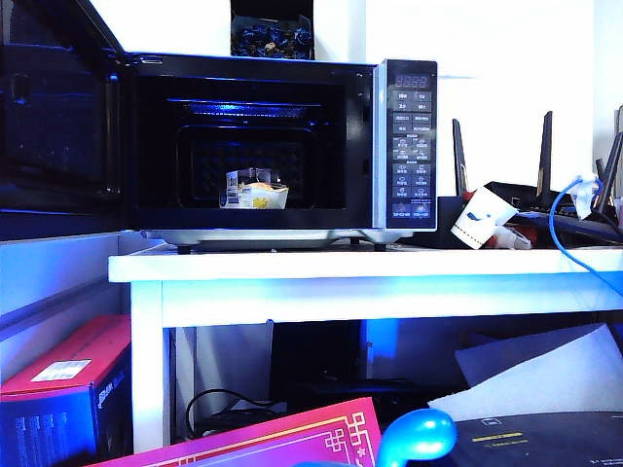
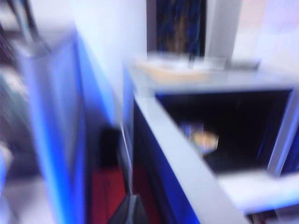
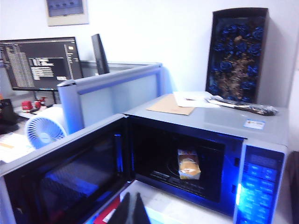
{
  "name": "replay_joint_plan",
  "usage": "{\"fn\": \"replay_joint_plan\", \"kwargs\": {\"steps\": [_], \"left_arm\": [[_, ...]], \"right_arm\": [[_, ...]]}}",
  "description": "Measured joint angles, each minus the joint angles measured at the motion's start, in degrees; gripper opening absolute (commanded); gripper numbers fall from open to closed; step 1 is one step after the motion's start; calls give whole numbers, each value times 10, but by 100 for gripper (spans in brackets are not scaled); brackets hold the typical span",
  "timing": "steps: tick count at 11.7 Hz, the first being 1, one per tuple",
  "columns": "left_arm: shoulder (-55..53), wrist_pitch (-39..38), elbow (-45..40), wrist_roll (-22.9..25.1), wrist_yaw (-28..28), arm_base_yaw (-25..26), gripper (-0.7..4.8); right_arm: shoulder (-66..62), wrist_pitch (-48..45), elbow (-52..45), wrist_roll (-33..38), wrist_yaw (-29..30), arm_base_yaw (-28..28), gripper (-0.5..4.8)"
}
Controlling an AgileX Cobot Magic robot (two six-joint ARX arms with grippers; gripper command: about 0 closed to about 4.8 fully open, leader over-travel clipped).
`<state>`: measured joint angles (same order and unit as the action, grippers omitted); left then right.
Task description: Open the microwave door, place the box of snacks from the top of the microwave inside, then close the microwave door.
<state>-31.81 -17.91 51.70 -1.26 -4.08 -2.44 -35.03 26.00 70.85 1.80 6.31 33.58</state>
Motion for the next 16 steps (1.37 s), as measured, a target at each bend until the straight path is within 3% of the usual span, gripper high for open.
{"fn": "replay_joint_plan", "kwargs": {"steps": [2,3,8,10,12,15,16], "left_arm": [[-108,23,16,-39,-59,0,-5],[-155,30,24,-82,-93,0,-5],[-198,32,28,-126,-224,-14,-5],[-254,74,28,-126,-215,-93,-5],[-345,200,28,-126,-201,-156,-5],[-424,309,50,-146,-199,-182,-5],[-492,327,118,-138,-200,-209,-5]], "right_arm": [[12,0,22,0,0,0,-1],[11,0,42,-4,-2,0,-1],[5,-5,57,-19,-3,0,-1],[5,-5,57,-19,-3,0,-1],[5,-5,57,-19,-3,0,-1],[-11,-5,56,-19,-2,0,-1],[-14,-5,56,-19,-1,0,-1]]}}
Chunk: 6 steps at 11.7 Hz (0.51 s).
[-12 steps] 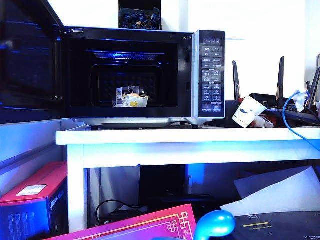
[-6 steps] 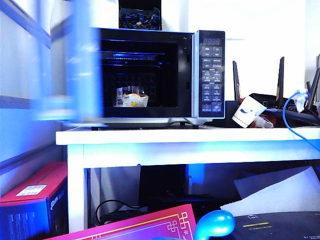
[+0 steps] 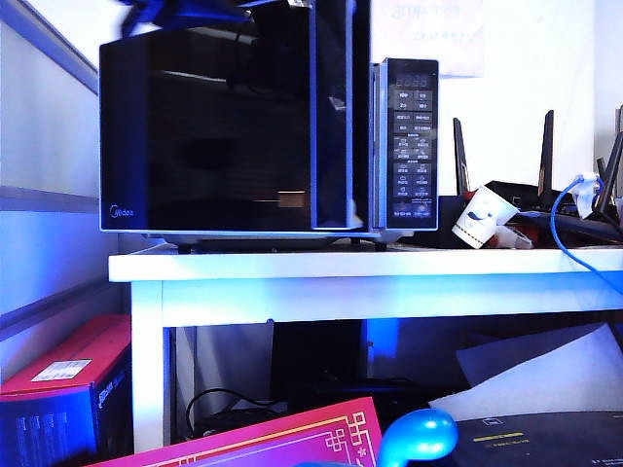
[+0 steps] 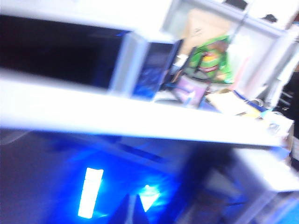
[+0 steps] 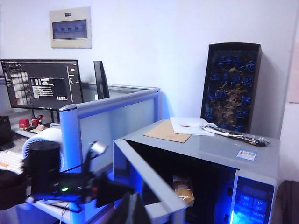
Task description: Open the microwave door, place the box of snacks from the top of the microwave inside, then close the microwave door.
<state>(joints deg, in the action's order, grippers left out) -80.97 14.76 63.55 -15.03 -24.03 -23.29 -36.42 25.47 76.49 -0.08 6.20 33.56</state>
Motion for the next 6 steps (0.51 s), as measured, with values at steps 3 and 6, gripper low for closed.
{"fn": "replay_joint_plan", "kwargs": {"steps": [3,6], "left_arm": [[-117,7,122,20,18,-26,-5],[-200,38,185,63,73,-44,-5]], "right_arm": [[-3,0,0,0,0,0,-1],[-6,0,0,0,0,0,-1]]}}
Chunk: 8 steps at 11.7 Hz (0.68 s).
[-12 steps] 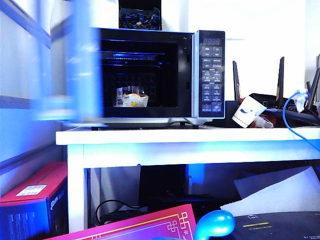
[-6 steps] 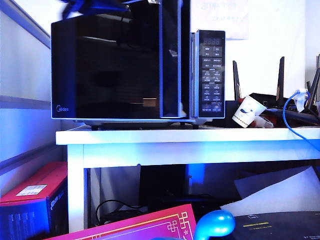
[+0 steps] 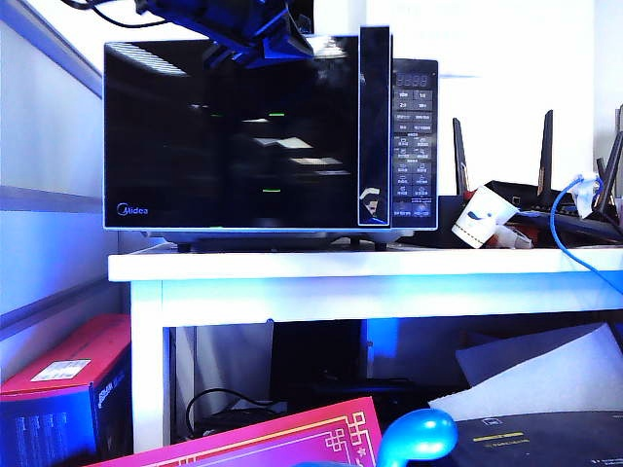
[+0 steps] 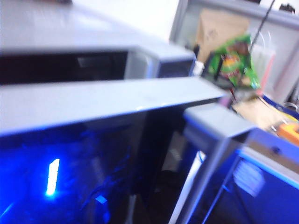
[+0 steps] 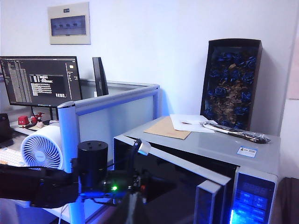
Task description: Open the microwave door, place the box of snacks from the top of the microwave inside, then close the microwave door.
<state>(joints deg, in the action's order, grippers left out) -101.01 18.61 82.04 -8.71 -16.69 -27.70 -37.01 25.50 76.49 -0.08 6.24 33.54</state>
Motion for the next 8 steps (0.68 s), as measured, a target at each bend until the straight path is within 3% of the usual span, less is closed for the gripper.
{"fn": "replay_joint_plan", "kwargs": {"steps": [4,7,8], "left_arm": [[-37,58,17,40,91,0,-5],[-124,36,148,51,142,-7,-5],[-131,18,151,88,229,-9,-5]], "right_arm": [[0,0,0,0,11,0,-1],[0,0,0,0,13,0,-1],[0,0,0,0,13,0,-1]]}}
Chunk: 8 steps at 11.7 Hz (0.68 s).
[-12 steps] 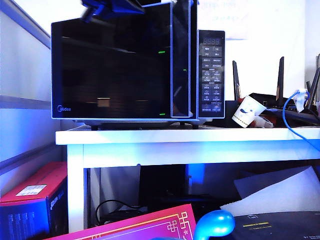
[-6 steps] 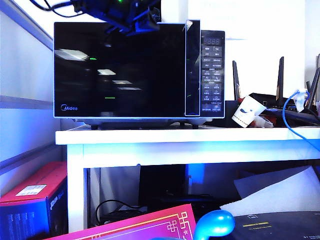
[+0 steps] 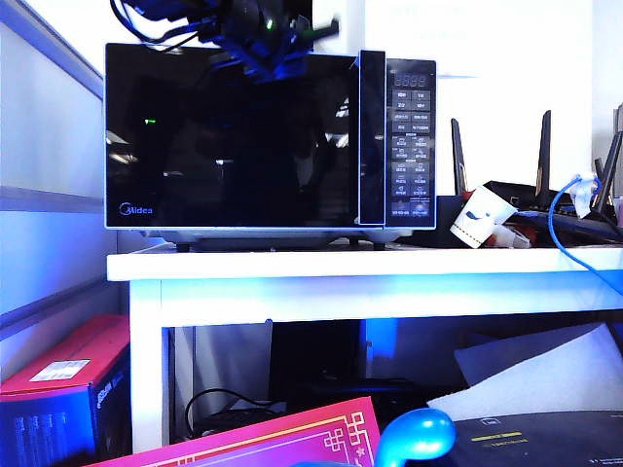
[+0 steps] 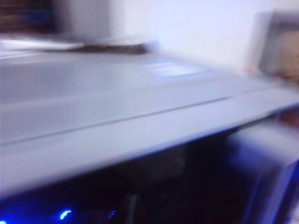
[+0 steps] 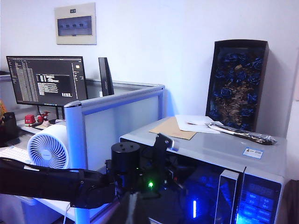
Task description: Open the microwave door, place the box of snacks from the top of the microwave inside, then close the microwave door.
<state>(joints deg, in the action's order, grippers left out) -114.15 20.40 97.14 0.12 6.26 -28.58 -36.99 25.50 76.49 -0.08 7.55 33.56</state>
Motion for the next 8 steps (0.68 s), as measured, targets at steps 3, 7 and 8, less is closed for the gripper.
{"fn": "replay_joint_plan", "kwargs": {"steps": [3,7,8], "left_arm": [[26,-28,-1,29,-22,4,-5],[401,-269,4,66,-93,-75,-5],[461,-345,4,66,-96,-95,-5]], "right_arm": [[-3,0,0,-22,0,0,-1],[16,61,-7,-52,1,0,-1],[23,70,-30,-56,12,0,-1]]}}
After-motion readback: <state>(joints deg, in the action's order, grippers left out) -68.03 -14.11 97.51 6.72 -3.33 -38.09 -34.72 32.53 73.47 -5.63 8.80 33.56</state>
